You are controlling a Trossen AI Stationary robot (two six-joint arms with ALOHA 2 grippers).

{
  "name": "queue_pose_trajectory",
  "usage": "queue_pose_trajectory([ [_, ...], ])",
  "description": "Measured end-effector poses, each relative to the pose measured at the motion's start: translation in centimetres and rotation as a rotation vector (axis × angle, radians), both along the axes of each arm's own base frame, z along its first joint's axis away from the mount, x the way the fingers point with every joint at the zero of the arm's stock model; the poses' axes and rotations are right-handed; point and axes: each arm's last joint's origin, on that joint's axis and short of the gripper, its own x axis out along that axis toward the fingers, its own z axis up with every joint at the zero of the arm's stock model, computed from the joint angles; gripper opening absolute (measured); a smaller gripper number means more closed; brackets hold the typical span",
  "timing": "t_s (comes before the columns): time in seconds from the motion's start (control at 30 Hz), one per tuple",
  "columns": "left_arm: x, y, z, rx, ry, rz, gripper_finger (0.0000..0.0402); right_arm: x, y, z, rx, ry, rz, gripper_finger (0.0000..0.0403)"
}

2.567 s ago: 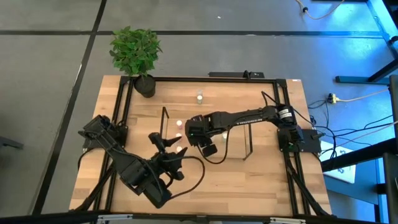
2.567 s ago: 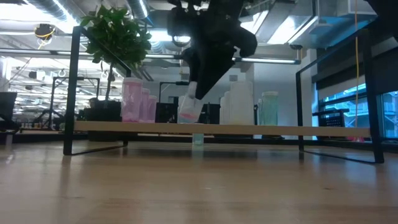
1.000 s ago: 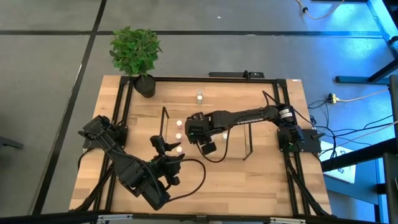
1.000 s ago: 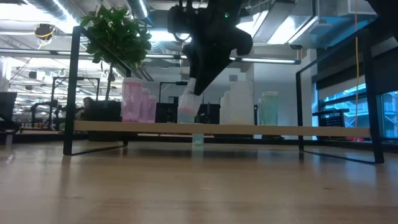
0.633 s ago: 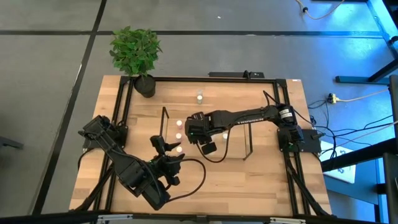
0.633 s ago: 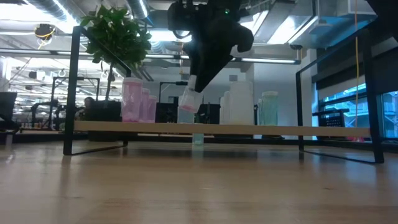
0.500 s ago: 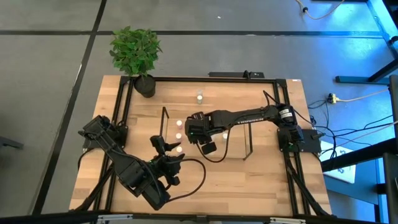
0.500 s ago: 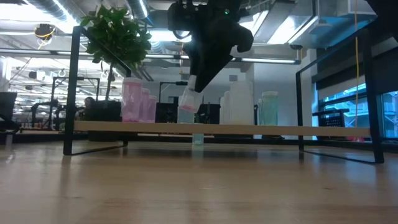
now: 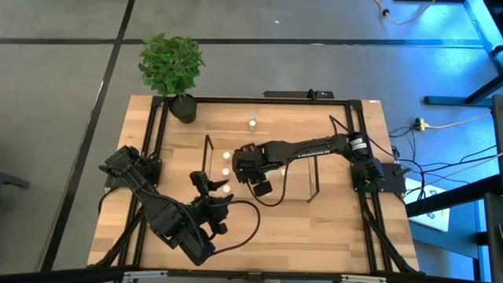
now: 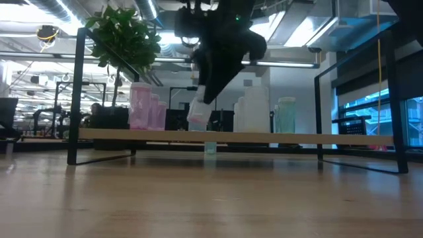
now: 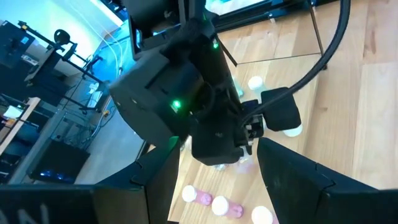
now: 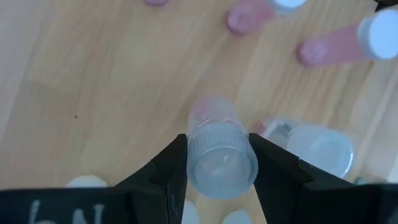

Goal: Pick and place medicine bottles onto shelf by color
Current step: Put the right transparent pill bottle on the shelf aligned with the other transparent pill bottles

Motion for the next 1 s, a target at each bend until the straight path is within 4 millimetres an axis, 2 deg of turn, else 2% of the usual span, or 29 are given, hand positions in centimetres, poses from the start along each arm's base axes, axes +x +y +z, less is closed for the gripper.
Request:
queue_pose_trajectory([
  [0.23, 0.02, -0.02, 0.0, -0.002, -0.002, 0.0, 0.0209, 0.34, 0.03, -1.12, -0.002, 0.025, 0.0, 0.0152],
  [0.83, 0.07, -0.06, 0.0, -0.007, -0.008, 0.0, 0.0209, 0.5, 0.09, -1.01, 0.027, 0.006, 0.004, 0.0152],
  [1.0, 0.07, -0.06, 0.0, -0.007, -0.008, 0.0, 0.0209, 0.49, -0.02, -1.0, 0.039, 0.003, -0.045, 0.0152],
])
